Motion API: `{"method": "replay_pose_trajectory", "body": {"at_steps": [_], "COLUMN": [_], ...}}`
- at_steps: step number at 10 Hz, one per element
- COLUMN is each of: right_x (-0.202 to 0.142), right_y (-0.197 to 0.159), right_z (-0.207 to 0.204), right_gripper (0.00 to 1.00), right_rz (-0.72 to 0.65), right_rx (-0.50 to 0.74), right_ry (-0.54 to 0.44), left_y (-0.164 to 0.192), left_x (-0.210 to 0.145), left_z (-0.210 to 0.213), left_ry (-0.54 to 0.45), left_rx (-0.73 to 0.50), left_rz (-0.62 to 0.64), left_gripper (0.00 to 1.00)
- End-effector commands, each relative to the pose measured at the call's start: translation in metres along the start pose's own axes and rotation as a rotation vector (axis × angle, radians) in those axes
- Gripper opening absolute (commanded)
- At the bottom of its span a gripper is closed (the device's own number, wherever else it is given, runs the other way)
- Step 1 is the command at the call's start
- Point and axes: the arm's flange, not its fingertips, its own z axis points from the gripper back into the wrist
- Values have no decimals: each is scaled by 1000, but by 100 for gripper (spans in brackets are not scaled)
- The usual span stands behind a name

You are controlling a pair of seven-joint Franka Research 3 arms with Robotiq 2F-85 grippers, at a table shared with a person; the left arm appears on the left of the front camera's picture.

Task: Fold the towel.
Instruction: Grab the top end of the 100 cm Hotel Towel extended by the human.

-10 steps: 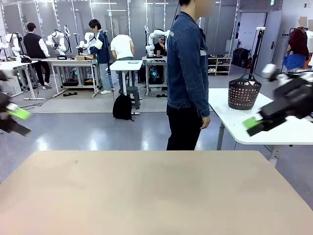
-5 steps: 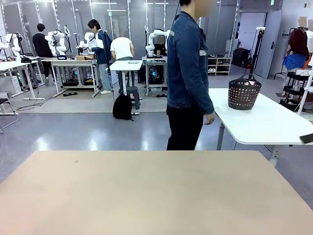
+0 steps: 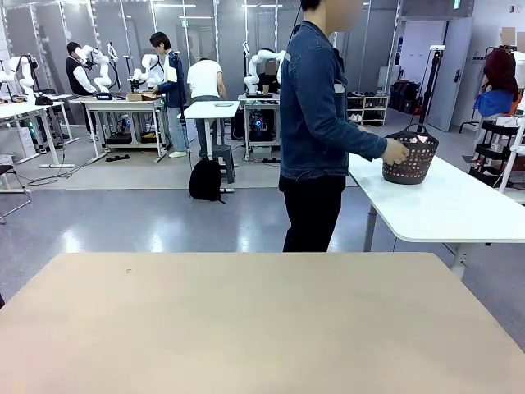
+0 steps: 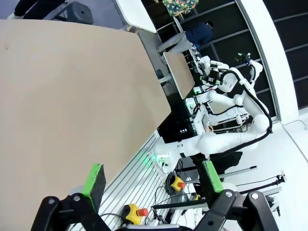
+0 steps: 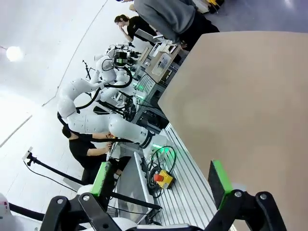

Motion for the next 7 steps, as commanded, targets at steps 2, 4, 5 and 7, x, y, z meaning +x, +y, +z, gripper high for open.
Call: {"method": "replay_pose_trajectory", "body": {"at_steps": [2,4,5,7], "right_x": [2,2,2,2], "right_y": [6,6,6,6], "right_z": [0,0,0,0], "right_gripper": [100,100,100,100], "right_rz": [21,21,21,21], "right_rx": [-11,-11,-11,-11], "right_ry": [7,7,7,7], "left_y": [-2,-2,-2,-2], "left_x": [-1,-1,-1,-1], "left_z": [2,2,2,2], "left_ry": [-1,-1,-1,-1], "left_rx": [-2,-2,-2,-2], "left_rz": [-8,-8,-8,-8], "left_gripper": [100,100,100,100]}}
